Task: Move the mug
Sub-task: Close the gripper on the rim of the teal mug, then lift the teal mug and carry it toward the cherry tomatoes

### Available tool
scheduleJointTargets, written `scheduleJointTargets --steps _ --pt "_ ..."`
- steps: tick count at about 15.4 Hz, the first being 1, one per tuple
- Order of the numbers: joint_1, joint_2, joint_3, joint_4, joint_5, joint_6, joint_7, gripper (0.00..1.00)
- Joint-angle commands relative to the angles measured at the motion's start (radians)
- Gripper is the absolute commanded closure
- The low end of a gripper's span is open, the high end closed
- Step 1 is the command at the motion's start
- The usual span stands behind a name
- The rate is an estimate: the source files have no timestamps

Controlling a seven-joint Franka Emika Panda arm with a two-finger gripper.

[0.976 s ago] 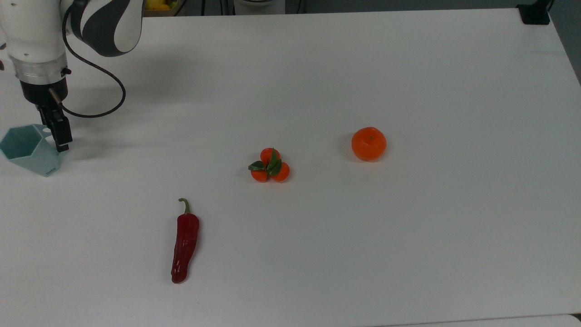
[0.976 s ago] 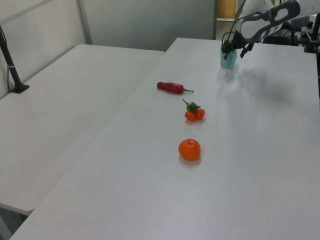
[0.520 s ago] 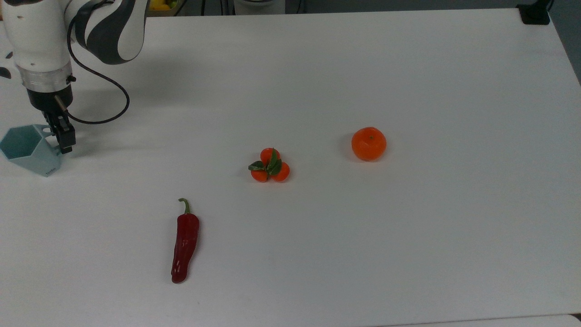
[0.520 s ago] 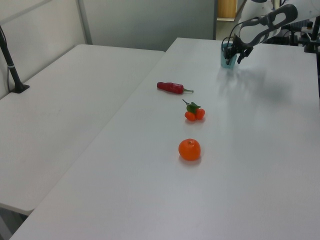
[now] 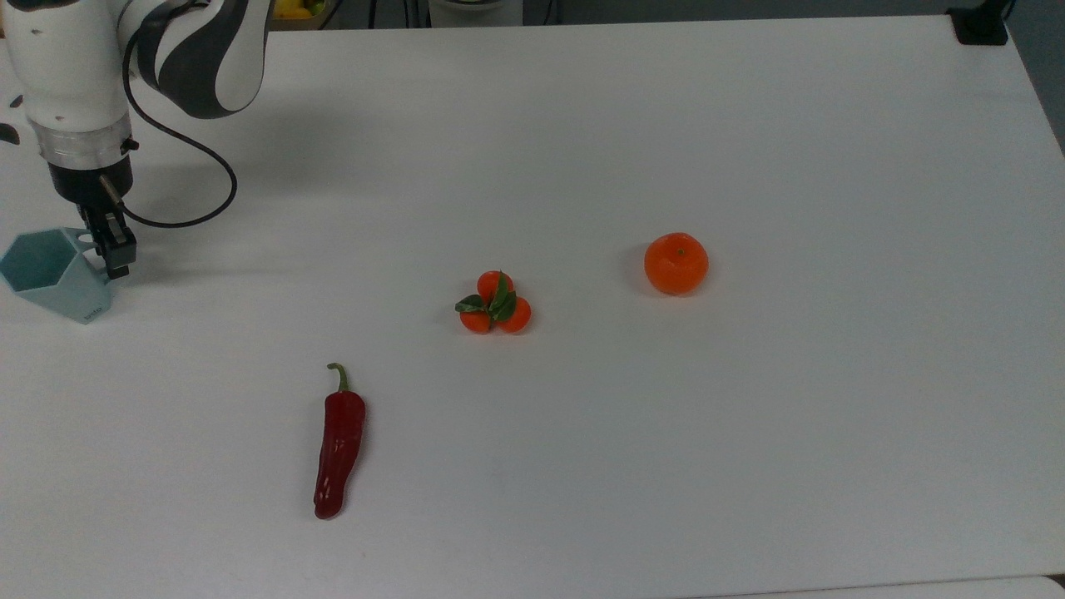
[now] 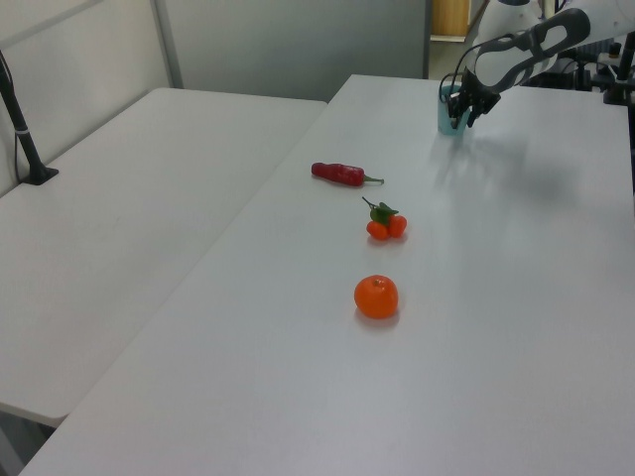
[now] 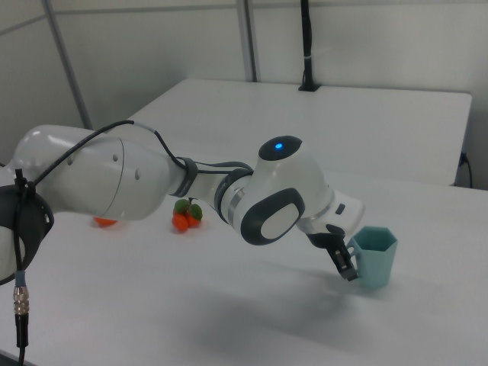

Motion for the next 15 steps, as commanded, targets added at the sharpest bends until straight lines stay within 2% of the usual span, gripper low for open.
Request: scheduleJointTargets --steps 1,4,10,15 --pt "0.002 -0.004 -0.005 -0.003 0.003 0.026 0.0 0.75" --pt "0.002 -0.003 -0.004 -0.001 0.001 0.026 -0.003 1.0" --pt "0.0 -0.015 -0.005 -0.001 0.0 0.025 -0.006 1.0" --pt "0.003 -0.092 -0.004 -0.003 -0.002 0.013 -0.021 1.0"
